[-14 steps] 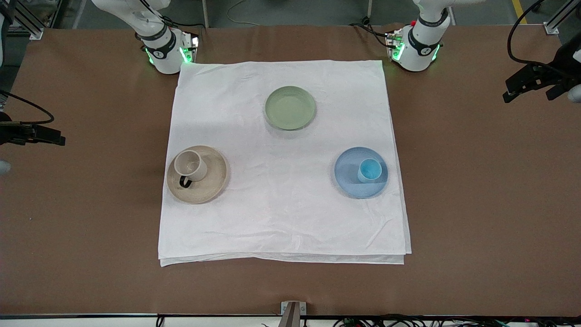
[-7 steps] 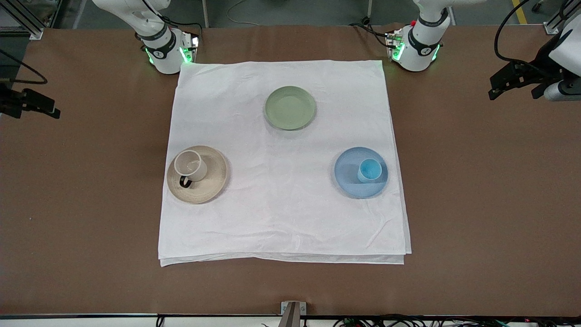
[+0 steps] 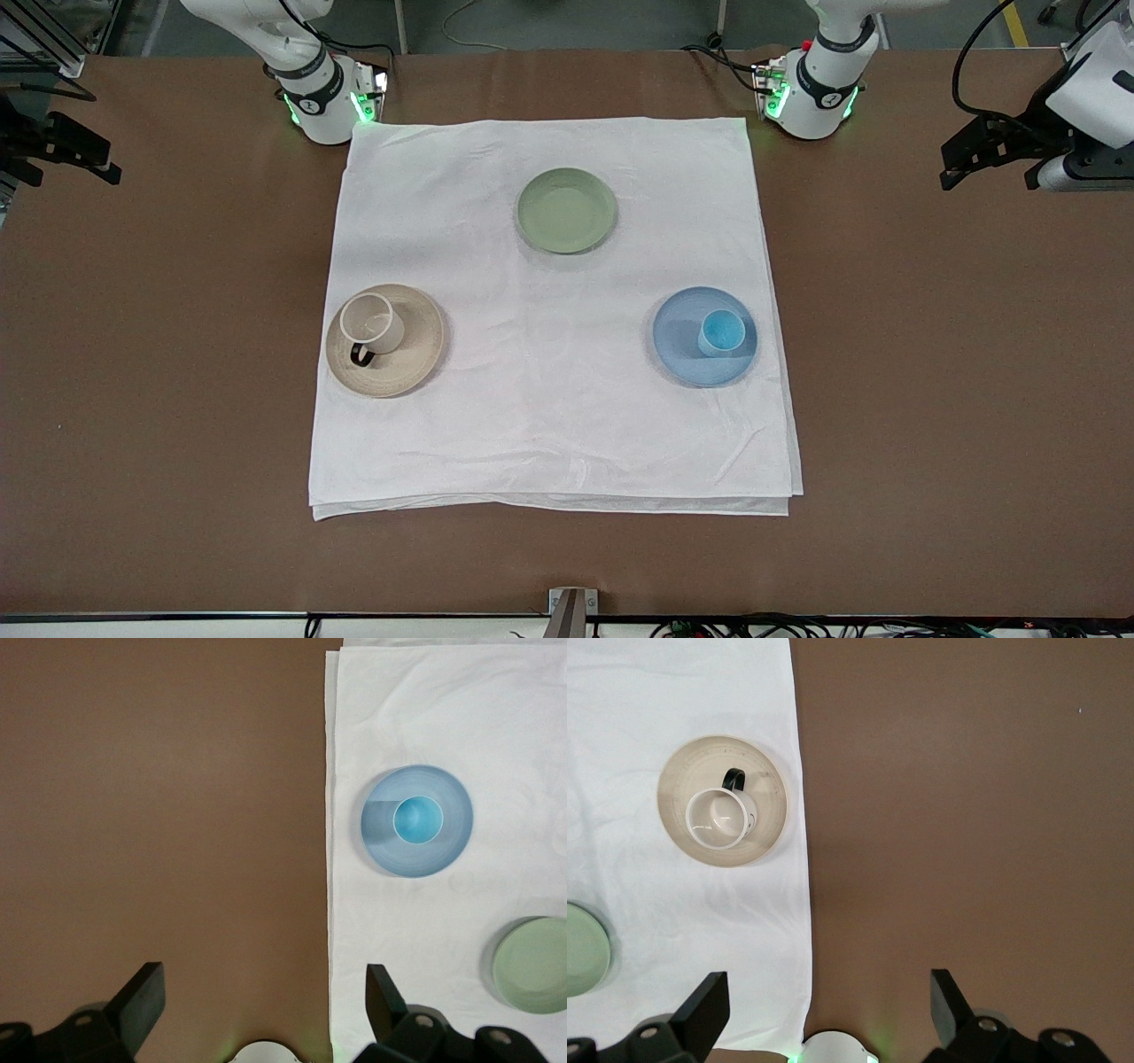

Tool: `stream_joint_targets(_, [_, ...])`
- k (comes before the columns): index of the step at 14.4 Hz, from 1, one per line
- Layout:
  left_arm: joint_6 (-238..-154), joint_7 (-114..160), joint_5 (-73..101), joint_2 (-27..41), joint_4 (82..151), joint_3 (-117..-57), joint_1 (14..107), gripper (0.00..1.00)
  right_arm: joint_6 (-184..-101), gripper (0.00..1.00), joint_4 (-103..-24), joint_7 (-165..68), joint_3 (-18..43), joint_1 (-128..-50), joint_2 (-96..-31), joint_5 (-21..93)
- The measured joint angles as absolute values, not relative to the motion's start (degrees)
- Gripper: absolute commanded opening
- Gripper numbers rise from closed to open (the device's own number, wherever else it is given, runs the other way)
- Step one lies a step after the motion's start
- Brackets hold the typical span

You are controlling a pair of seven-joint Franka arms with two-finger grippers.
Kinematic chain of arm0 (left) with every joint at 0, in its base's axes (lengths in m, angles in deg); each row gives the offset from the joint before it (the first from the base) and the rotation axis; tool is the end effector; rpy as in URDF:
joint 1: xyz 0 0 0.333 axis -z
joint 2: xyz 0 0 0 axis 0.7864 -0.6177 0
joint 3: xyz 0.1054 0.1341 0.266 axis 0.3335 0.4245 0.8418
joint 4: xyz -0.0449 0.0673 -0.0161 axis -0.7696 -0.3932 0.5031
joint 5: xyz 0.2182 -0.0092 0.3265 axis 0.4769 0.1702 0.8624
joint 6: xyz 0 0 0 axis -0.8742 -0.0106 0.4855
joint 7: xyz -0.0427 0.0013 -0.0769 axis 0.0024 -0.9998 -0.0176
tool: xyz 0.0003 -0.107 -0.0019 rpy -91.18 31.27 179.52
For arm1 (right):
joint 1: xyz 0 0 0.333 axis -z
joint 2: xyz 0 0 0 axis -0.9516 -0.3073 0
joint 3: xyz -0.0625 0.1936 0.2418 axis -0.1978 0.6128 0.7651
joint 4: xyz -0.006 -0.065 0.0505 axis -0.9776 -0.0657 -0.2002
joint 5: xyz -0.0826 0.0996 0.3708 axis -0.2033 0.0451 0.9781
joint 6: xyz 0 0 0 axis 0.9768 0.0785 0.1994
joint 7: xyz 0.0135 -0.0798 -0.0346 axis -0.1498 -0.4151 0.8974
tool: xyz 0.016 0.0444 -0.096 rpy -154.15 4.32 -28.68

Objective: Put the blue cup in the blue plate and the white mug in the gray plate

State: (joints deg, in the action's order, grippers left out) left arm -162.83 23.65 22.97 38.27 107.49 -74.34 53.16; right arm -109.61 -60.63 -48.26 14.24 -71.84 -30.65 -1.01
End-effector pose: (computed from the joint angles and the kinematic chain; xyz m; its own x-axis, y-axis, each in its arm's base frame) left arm 0.5078 -0.0643 0.6612 0.9995 -0.0143 -0.0274 -0.0147 -0.9998 -0.0137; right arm 0.4866 -0.0388 0.6510 0.9973 0.0173 -0.0707 0.0164 -0.9998 -0.0125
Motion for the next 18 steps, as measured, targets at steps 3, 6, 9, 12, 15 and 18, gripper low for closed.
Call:
stream_joint_targets(3, [-162.9,23.7,23.0,38.1,106.9,-74.1,53.0,1.0,-108.9,1.0,-60.6,-48.4,14.8,-71.3,-30.4,-1.1])
stream_joint_targets(6, [-162.9,23.7,23.0,37.9,106.5,-74.0,53.0,1.0,-108.9,1.0,-60.6,-48.5,14.9,-71.0,-29.9,-1.1])
stream_joint_targets(9, [-162.9,23.7,23.0,37.3,106.3,-74.0,53.0,1.0,-109.0,1.0,-59.7,-48.6,14.8,-71.0,-29.3,-1.1])
stream_joint_targets(12, [-162.9,23.7,23.0,37.0,106.1,-74.0,53.0,1.0,-109.0,1.0,-59.5,-48.6,14.7,-70.9,-29.0,-1.0])
stream_joint_targets(15, [-162.9,23.7,23.0,37.0,106.1,-74.0,53.0,1.0,-108.6,1.0,-59.5,-48.6,14.7,-70.9,-29.0,-1.0])
stream_joint_targets(18, [-162.9,23.7,23.0,37.0,106.1,-74.0,53.0,1.0,-108.3,1.0,-59.2,-48.6,14.7,-70.9,-29.0,-1.0])
